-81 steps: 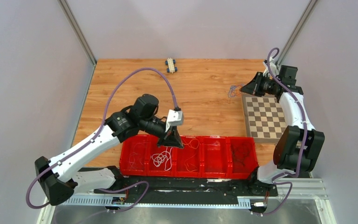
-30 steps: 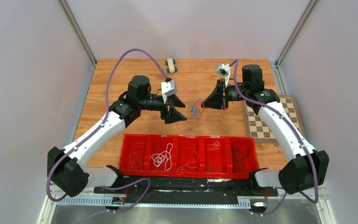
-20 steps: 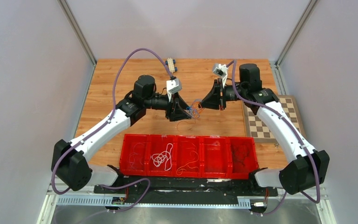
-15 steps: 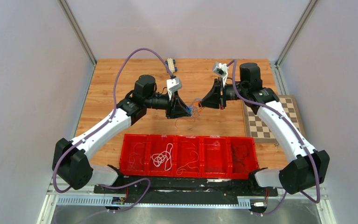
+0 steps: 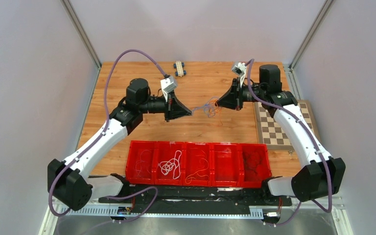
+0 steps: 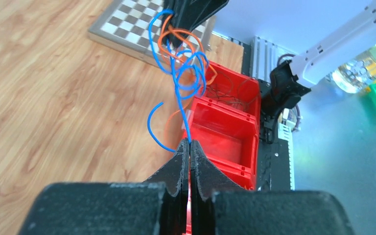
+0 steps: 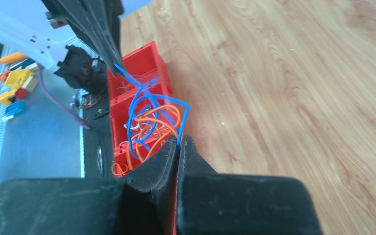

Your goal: Untangle the cables

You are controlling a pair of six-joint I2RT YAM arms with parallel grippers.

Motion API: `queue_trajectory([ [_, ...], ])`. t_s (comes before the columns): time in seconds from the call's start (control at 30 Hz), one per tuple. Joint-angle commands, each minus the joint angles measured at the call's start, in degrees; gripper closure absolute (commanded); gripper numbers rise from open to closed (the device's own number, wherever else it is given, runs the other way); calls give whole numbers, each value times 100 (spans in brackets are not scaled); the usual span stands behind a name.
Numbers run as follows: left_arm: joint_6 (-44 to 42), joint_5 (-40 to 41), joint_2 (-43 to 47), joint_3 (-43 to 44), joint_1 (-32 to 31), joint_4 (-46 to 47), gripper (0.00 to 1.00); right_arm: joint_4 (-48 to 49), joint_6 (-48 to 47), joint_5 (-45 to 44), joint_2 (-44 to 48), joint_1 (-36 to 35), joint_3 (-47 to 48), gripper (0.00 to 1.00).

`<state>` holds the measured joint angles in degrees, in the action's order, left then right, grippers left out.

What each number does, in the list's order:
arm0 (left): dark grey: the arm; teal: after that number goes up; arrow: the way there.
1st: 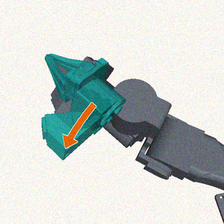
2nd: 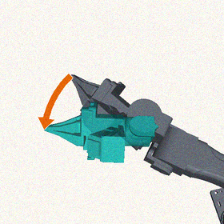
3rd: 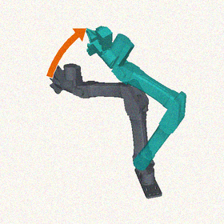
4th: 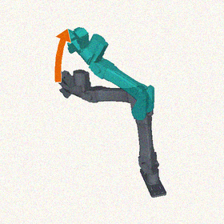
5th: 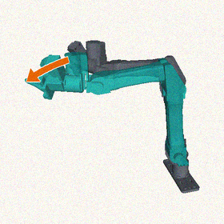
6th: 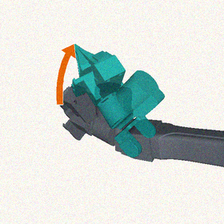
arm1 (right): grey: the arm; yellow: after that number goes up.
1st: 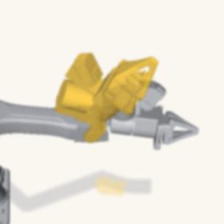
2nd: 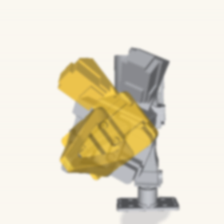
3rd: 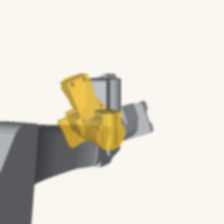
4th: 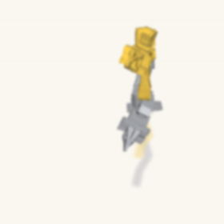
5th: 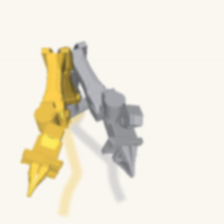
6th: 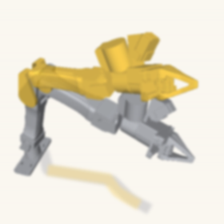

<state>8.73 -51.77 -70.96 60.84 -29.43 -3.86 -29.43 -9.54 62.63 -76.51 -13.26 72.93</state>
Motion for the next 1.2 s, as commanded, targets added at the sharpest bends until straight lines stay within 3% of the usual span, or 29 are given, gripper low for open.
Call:
queue_trajectory([
  [0.0, 184, -51, 481, -300, 468, -293, 100, 173, -77, -259, 42, 369, 140, 100],
  [0.33, 201, -160, 1040, -434, 1736, -928, 100, 31, -468, -590, -188, 1828, 114, 97],
  [0.5, -309, -315, 1121, -462, 1984, -1135, 100, -100, -474, -17, -381, 2018, 338, 100],
  [0.53, -358, -364, 1098, -430, 1937, -1113, 94, -100, -418, 209, -382, 1991, 355, 100],
  [0.57, -454, -415, 1069, -313, 1899, -1110, 70, -102, -372, 359, -379, 1935, 376, 100],
  [0.6, -514, -479, 960, -228, 1790, -1140, 56, -101, -343, 471, -361, 1841, 384, 100],
  [0.63, -698, -460, 813, 8, 1703, -1303, 34, -102, -331, 548, -314, 1737, 380, 100],
  [0.7, -1070, -344, 580, 389, 1259, -1619, 22, -98, -362, 595, -187, 1483, 369, 100],
  [0.8, -1352, -217, 311, 743, 804, -1837, 18, -110, -567, 557, 50, 968, 292, 100],
  [0.93, -1062, -382, -120, 1133, 374, -1737, 19, -172, -1034, 310, 410, 394, 122, 100],
  [1.17, -924, -340, -585, 1668, -264, -1667, 34, -571, -1786, -77, 665, -417, 39, 100],
])
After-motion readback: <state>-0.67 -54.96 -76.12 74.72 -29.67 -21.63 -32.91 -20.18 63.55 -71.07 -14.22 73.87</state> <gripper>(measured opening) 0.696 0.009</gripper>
